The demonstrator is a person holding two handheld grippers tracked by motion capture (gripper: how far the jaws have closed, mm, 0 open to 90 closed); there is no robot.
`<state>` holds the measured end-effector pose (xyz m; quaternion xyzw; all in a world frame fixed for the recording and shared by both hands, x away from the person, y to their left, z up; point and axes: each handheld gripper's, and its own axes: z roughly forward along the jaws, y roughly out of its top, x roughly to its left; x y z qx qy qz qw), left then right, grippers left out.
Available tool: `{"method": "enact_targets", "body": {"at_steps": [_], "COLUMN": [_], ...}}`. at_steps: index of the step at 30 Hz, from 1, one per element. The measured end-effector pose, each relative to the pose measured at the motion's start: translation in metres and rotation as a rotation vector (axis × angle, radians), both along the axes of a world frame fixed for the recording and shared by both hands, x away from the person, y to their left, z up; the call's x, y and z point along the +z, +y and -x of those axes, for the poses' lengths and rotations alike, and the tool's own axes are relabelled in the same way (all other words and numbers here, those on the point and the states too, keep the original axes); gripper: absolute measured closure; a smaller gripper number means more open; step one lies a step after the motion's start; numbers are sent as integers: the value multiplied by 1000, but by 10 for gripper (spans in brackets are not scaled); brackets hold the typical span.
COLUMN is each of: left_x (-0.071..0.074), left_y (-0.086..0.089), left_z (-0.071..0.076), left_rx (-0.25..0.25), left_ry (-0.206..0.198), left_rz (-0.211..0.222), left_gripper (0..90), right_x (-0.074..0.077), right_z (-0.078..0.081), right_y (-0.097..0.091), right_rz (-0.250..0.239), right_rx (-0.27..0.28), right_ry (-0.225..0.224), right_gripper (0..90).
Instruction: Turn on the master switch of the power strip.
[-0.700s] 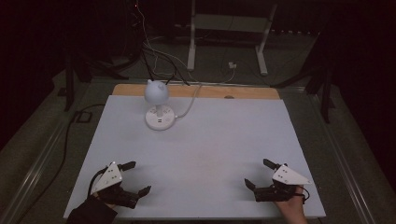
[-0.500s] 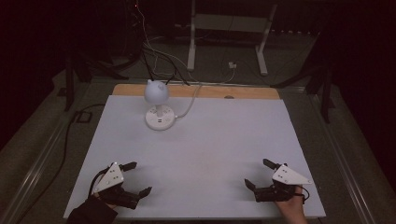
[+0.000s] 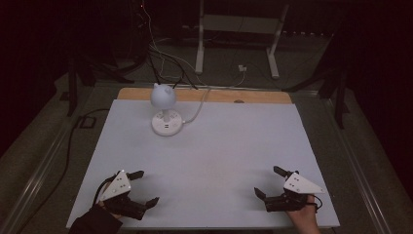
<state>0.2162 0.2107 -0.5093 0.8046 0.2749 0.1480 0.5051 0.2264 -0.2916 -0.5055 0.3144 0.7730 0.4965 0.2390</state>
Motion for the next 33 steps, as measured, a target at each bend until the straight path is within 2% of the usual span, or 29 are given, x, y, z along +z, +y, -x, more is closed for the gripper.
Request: {"method": "enact_targets", "body": {"at_steps": [15, 22, 27, 29, 33], "left_x": [0, 0, 2, 6, 12], "left_y": [-3, -6, -13, -18, -24], "left_z": [2, 1, 2, 1, 0], "left_rx": [-24, -39, -65, -81, -112], "left_ry": [6, 25, 44, 62, 74], "left_rz": [-8, -7, -15, -15, -9], "left_gripper": [0, 1, 0, 1, 0], "right_x": [0, 0, 2, 2, 2], "right_z": [0, 0, 2, 2, 2], "right_y": [1, 1, 2, 2, 1], "right_rz": [1, 0, 4, 3, -4], "right_rx": [2, -4, -4, -5, -14], "right_ry": [4, 2, -10, -6, -7], "right_gripper": [0, 0, 0, 0, 0]}}
